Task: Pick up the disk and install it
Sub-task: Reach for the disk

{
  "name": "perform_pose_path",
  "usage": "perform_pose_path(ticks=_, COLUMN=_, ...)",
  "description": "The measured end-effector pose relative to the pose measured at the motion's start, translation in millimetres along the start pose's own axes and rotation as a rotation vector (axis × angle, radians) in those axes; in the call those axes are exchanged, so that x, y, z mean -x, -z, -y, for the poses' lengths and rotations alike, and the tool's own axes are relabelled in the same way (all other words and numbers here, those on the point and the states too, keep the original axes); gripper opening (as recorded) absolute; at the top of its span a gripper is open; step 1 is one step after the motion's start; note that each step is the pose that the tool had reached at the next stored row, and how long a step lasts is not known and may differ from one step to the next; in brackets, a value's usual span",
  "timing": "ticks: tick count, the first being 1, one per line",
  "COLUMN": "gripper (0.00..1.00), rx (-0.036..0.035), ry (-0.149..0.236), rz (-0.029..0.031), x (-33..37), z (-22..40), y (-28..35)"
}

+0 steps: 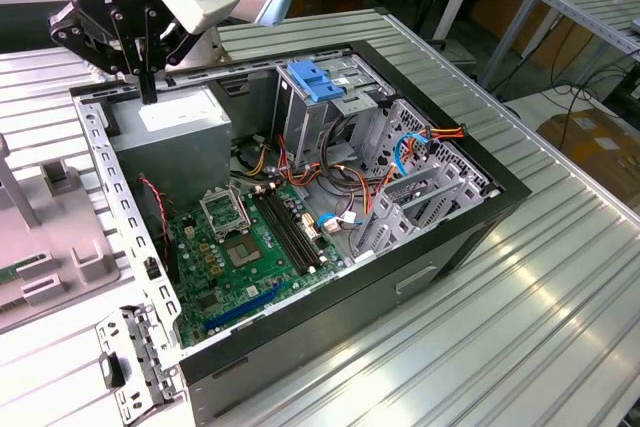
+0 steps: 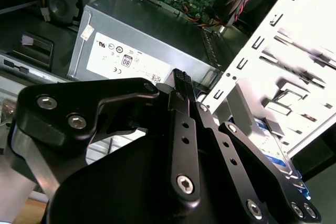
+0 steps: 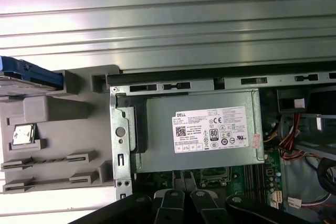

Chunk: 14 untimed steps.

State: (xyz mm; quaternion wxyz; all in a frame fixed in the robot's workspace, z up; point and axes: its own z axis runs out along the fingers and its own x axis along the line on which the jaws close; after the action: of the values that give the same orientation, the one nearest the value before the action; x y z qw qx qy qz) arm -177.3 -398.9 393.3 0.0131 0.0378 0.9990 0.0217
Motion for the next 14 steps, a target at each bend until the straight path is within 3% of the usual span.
perform_pose_path(ticks=14, gripper=0.11, rx=0.0001, ry=0.0, rz=0.0, x=-12.4, z=0.9, y=0.3)
